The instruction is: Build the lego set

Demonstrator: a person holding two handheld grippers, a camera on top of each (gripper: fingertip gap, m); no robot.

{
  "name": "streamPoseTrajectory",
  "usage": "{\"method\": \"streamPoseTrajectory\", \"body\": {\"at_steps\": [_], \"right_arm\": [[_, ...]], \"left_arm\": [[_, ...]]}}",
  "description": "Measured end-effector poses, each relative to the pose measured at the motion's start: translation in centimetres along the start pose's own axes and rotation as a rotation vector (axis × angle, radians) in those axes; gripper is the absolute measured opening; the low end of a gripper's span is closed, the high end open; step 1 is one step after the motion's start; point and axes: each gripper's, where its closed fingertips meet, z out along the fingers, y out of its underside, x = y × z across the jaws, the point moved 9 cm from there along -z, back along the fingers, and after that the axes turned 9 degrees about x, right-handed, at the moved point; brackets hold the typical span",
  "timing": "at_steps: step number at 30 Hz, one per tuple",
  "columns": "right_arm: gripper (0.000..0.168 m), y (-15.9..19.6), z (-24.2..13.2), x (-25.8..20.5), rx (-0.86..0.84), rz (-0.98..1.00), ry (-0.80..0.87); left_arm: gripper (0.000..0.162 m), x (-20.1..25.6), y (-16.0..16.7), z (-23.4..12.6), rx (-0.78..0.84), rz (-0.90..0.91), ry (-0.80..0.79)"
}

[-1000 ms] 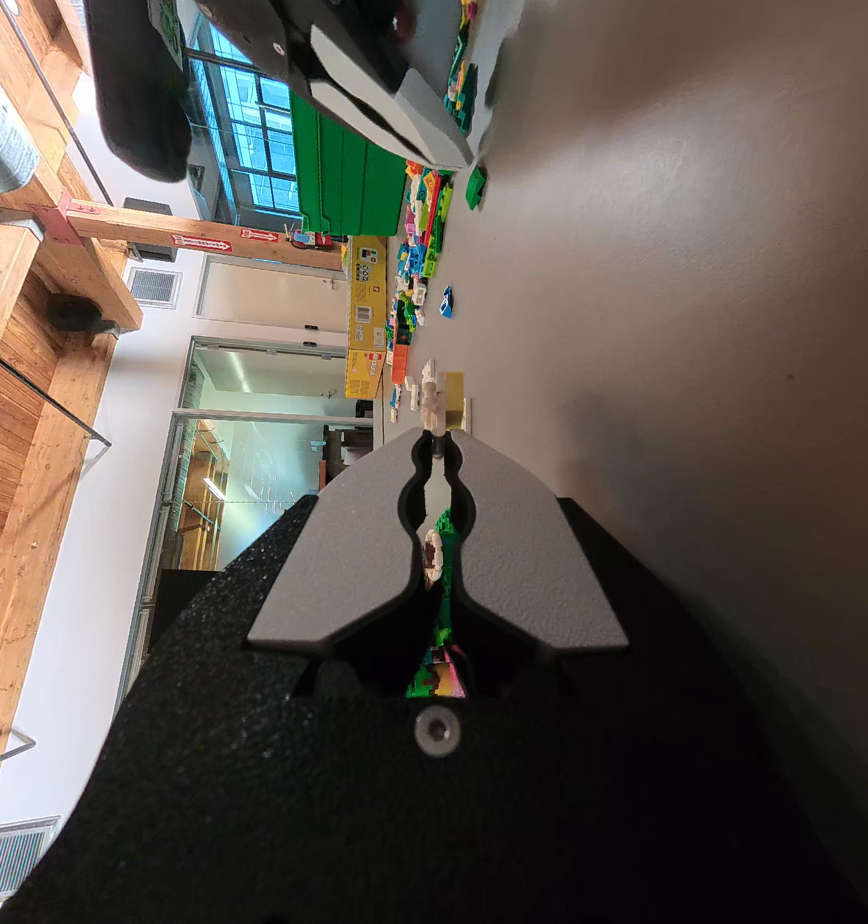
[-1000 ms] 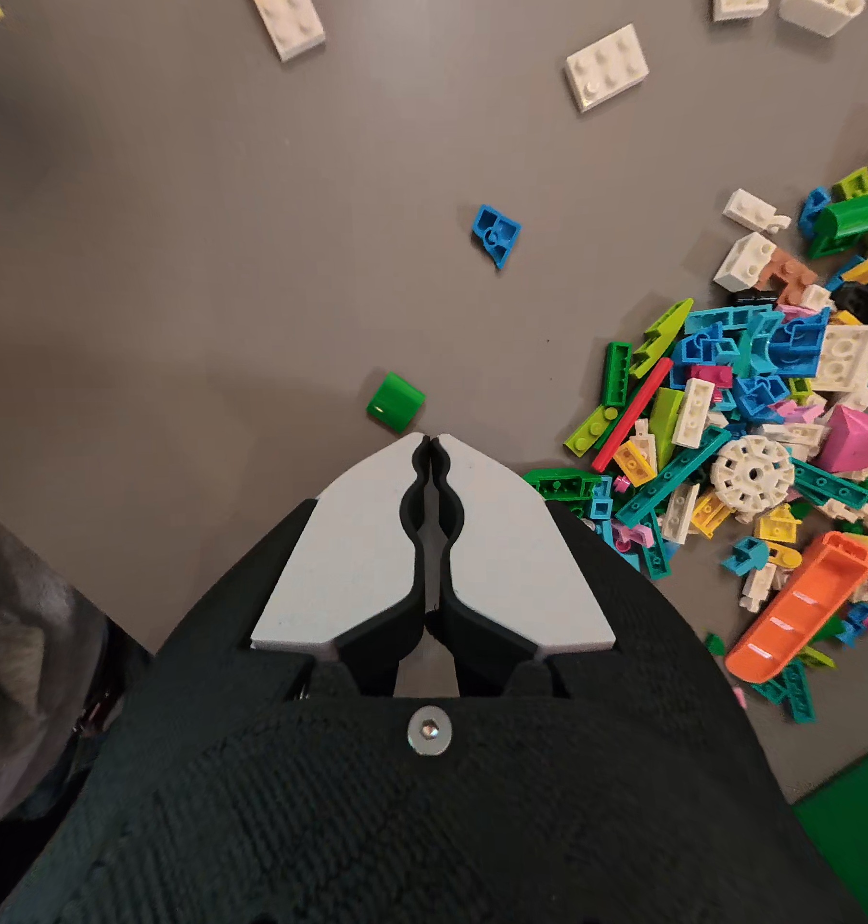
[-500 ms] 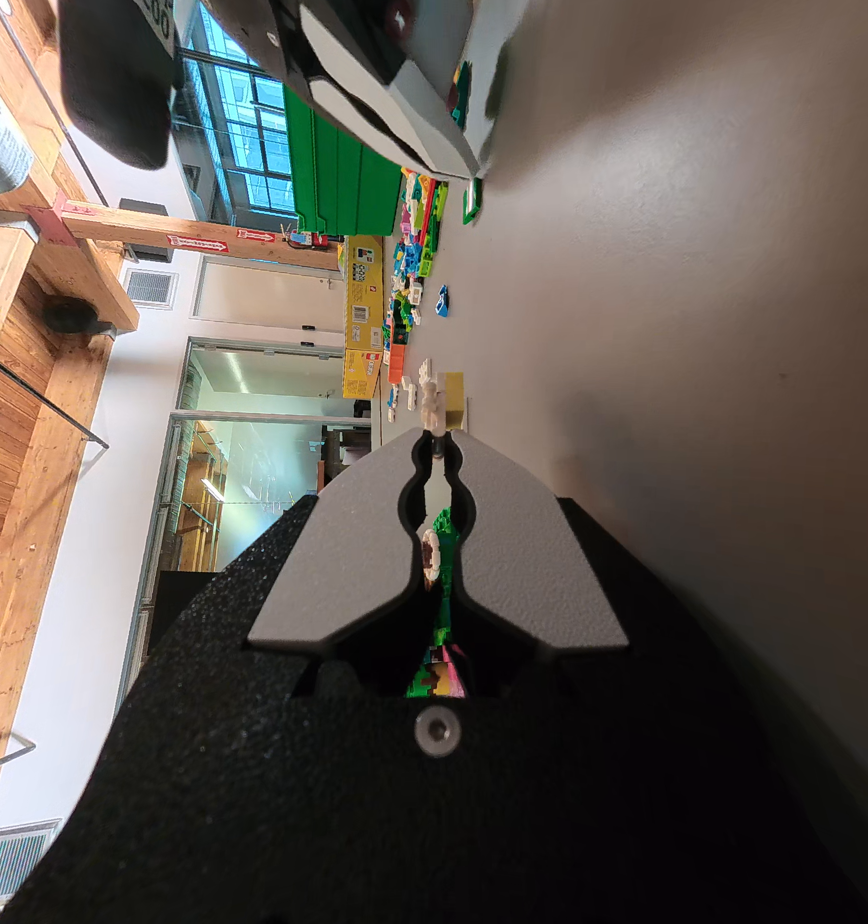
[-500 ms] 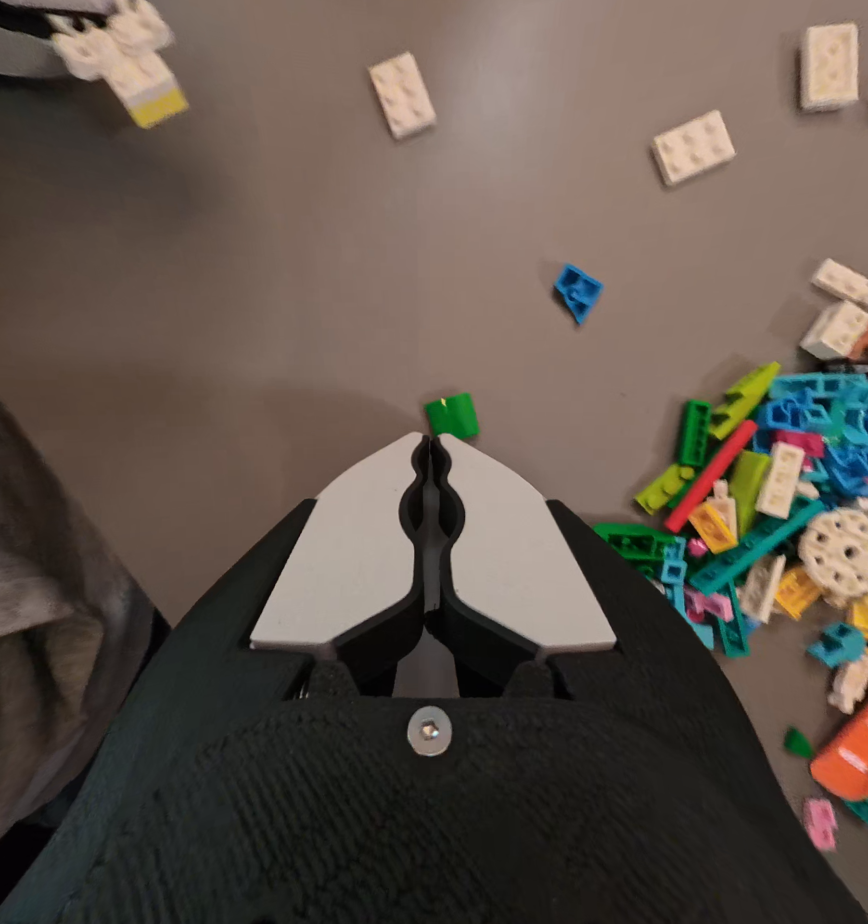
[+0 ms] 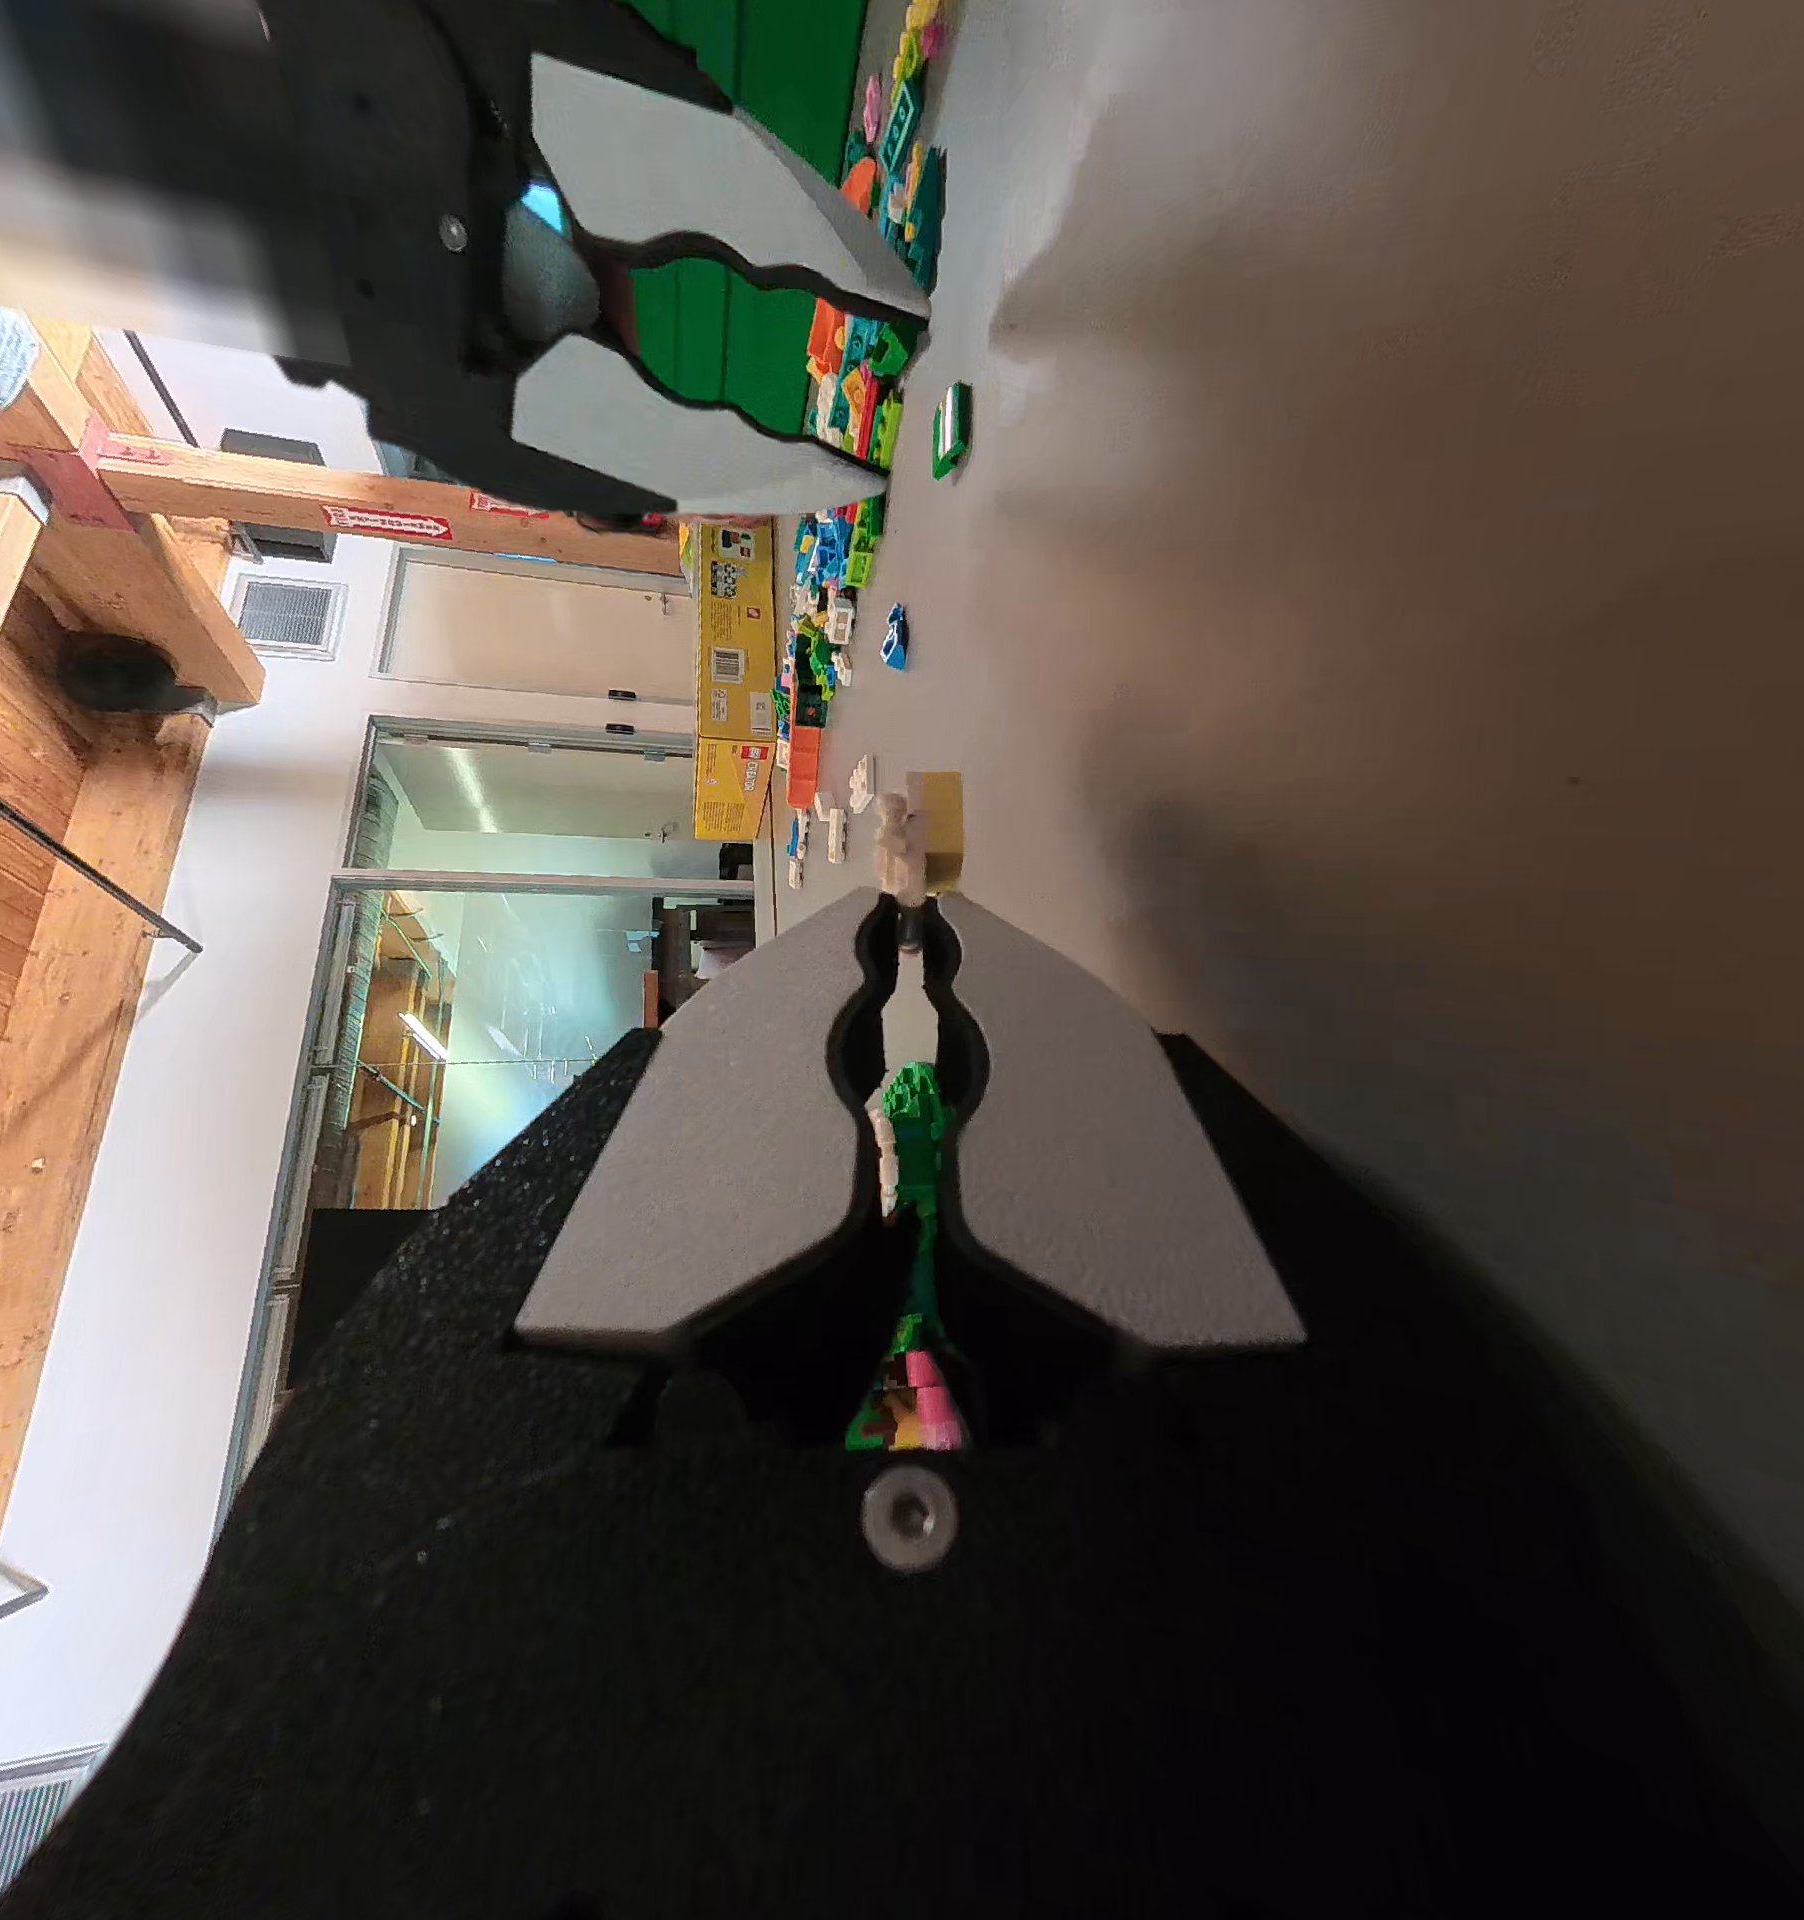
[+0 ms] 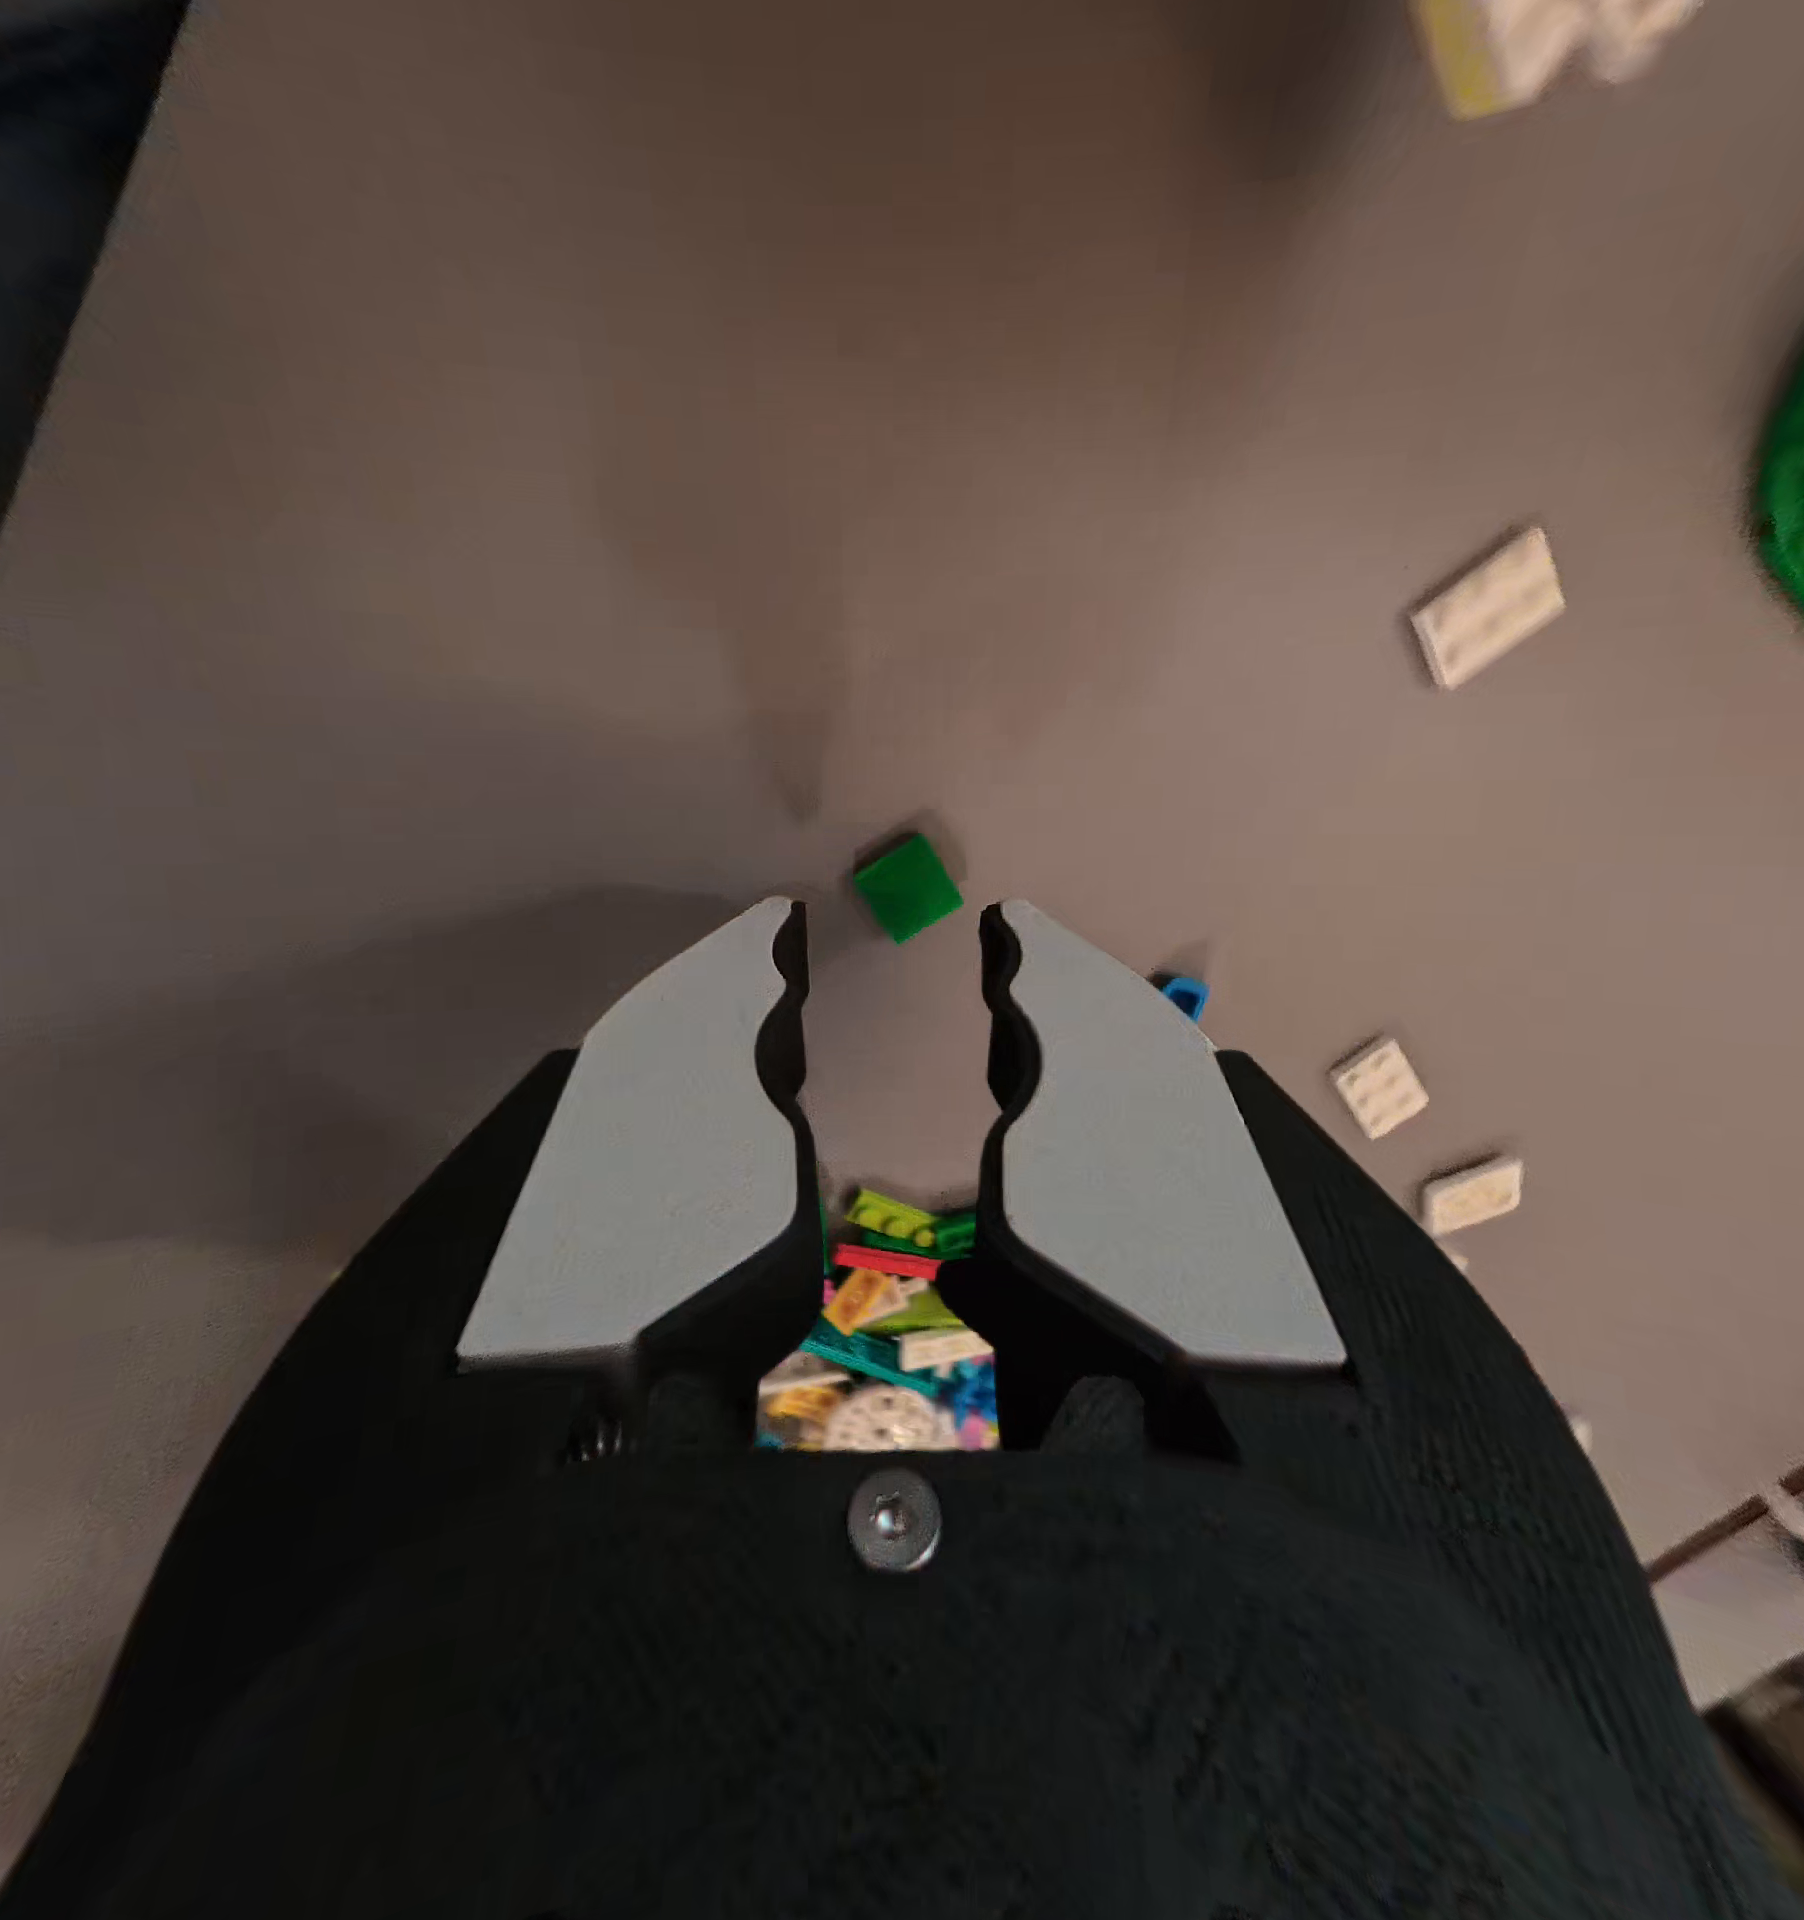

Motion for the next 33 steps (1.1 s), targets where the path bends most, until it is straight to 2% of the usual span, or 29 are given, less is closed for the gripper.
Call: {"method": "streamPoseTrajectory", "body": {"at_steps": [3, 8, 12, 19, 26, 29, 33], "right_arm": [[0.032, -0.6, 0.4, 0.2, -0.079, -0.165, -0.086], [0.031, -0.6, 0.6, 0.2, -0.12, -0.356, -0.111], [0.027, -0.3, 1.2, 0.1, -0.163, -0.312, -0.181], [0.031, -0.6, 1.4, 0.7, -0.128, -0.332, -0.175], [0.024, -0.9, 1.5, 0.7, -0.102, -0.32, -0.184], [0.015, -1.0, 1.6, 0.6, -0.099, -0.314, -0.177], [0.015, -0.8, 1.6, 1.0, -0.07, -0.176, -0.165]], "left_arm": [[0.004, 0.0, 0.1, 0.0, -0.006, 0.004, 0.007], [0.004, 0.0, 0.2, 0.0, -0.008, 0.007, 0.015], [0.004, -0.1, 0.3, -0.1, -0.009, 0.004, 0.015], [0.004, -0.1, 0.4, -0.2, -0.011, 0.004, 0.018], [0.004, -0.2, 0.4, -0.3, -0.006, -0.001, 0.016], [0.004, -0.2, 0.4, -0.4, -0.002, -0.005, 0.014], [0.004, -0.3, 0.4, -0.5, 0.002, -0.01, 0.006]]}}
